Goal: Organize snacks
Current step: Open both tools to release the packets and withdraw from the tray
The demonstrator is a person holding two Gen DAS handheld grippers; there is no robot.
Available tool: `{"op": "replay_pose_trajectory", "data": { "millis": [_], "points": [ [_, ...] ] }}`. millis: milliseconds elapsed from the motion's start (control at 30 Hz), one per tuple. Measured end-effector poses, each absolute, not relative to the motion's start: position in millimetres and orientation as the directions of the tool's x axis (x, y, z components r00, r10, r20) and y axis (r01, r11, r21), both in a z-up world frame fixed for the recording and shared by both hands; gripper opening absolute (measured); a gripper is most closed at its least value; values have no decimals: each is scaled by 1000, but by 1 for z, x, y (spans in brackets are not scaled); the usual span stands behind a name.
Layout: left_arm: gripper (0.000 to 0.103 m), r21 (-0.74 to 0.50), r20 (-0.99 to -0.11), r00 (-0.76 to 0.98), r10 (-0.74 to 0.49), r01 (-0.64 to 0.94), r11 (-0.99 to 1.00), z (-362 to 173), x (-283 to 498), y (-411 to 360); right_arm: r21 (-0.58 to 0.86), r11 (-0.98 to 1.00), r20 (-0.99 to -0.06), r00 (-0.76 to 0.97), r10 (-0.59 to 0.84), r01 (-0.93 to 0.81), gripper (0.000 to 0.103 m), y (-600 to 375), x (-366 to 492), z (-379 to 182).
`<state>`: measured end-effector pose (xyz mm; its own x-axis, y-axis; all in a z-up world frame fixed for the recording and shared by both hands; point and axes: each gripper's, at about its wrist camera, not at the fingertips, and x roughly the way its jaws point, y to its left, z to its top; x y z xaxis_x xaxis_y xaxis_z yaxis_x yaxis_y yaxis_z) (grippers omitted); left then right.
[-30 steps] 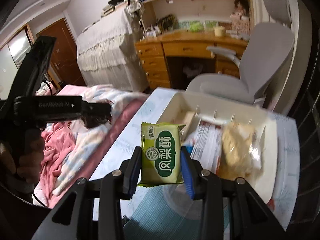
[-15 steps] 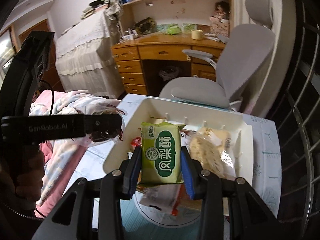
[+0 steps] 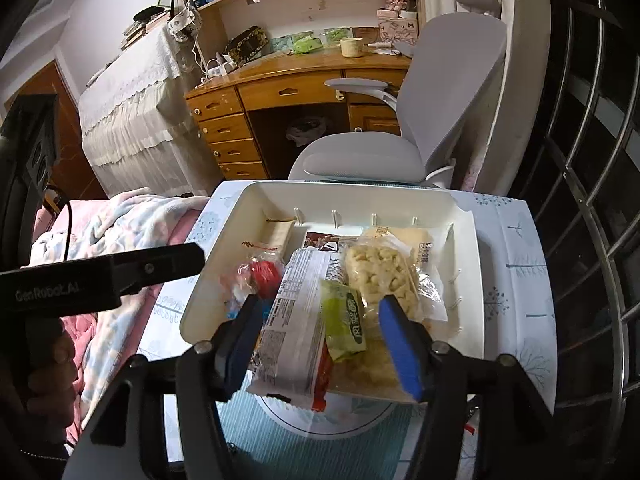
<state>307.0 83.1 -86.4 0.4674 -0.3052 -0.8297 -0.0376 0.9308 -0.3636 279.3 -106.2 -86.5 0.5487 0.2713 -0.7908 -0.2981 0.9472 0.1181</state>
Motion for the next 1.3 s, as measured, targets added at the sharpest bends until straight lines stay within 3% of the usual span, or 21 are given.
{"op": "replay_pose_trajectory", "data": {
  "millis": [400,767,1300],
  "points": [
    [86,-324,-861,455,-228,-144,935,-65,260,66,145,921,-765,550,336,-361,74,-134,254,-68],
    [88,-318,-877,446,-179,-259,912,-54,202,13,154,883,-766,511,390,-444,78,-182,231,-67],
    [88,-214,-935,346,-80,-367,905,-70,150,-44,102,885,-829,453,328,-455,78,-243,220,-142]
  ]
}}
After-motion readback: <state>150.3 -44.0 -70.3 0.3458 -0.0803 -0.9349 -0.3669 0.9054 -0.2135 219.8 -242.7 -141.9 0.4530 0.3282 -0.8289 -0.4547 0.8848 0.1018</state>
